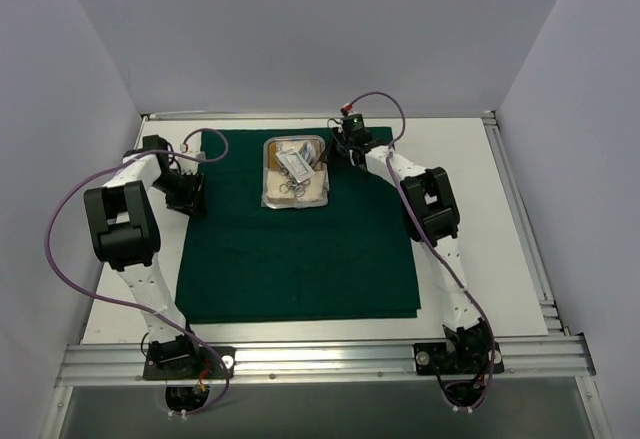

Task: Open and lay out the surgical kit
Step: Move the container from the surgical kit.

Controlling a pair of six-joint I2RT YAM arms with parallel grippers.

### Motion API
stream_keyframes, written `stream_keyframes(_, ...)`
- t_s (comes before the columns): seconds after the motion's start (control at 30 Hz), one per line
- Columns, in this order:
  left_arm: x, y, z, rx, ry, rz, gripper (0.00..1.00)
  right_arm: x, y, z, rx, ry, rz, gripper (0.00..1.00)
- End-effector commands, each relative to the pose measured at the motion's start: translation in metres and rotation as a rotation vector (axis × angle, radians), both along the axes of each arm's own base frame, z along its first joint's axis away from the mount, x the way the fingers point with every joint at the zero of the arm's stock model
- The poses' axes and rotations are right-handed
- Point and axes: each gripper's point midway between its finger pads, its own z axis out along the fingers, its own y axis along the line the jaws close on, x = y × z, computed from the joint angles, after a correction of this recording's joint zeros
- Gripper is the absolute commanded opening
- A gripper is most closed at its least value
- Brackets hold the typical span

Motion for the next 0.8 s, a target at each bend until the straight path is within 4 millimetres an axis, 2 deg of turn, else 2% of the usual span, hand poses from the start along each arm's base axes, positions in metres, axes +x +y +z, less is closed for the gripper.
stream_keyframes(0.0,0.012,0.0,0.002,-0.011,-0.054,-0.004,0.56,-0.023,0.009,0.007,-0.008,0.015,0.049,0.0)
stream_keyframes(0.07,0.013,0.0,0.007,-0.012,-0.067,-0.003,0.56,-0.028,0.013,0.023,0.01,-0.006,0.062,0.0)
stream_keyframes(0.13,0.013,0.001,0.009,-0.012,-0.072,0.0,0.56,-0.037,0.014,0.023,0.021,0.0,0.068,0.0)
stream_keyframes(0.2,0.012,0.001,0.01,-0.016,-0.075,0.003,0.56,-0.042,0.017,0.04,0.048,-0.017,0.063,0.0)
stream_keyframes(0.23,0.011,0.002,0.011,-0.017,-0.073,0.008,0.56,-0.053,0.015,0.032,0.044,0.009,0.059,0.0)
stream_keyframes(0.27,0.01,0.004,0.01,-0.025,-0.072,0.014,0.56,-0.054,0.019,0.047,0.074,-0.018,0.054,0.0)
stream_keyframes(0.3,0.01,0.004,0.012,-0.027,-0.076,0.017,0.56,-0.068,0.019,0.035,0.07,0.013,0.055,0.0)
stream_keyframes(0.33,0.009,0.004,0.012,-0.031,-0.079,0.018,0.56,-0.073,0.02,0.038,0.077,0.011,0.049,0.0)
stream_keyframes(0.37,0.007,0.005,0.011,-0.035,-0.075,0.023,0.56,-0.074,0.023,0.05,0.103,-0.017,0.045,0.0)
stream_keyframes(0.4,0.007,0.004,0.012,-0.038,-0.078,0.022,0.56,-0.08,0.027,0.051,0.125,-0.005,0.035,0.0)
stream_keyframes(0.43,0.006,0.004,0.011,-0.038,-0.078,0.022,0.56,-0.089,0.026,0.044,0.129,0.017,0.027,0.0)
stream_keyframes(0.47,0.005,0.004,0.011,-0.043,-0.076,0.024,0.56,-0.09,0.03,0.053,0.156,-0.002,0.026,0.0)
stream_keyframes(0.57,0.003,0.001,0.011,-0.056,-0.073,0.023,0.56,-0.105,0.038,0.051,0.177,0.026,0.025,0.0)
stream_keyframes(0.77,0.0,0.002,0.01,-0.047,-0.082,0.022,0.56,-0.139,0.078,0.053,0.241,0.072,0.05,0.0)
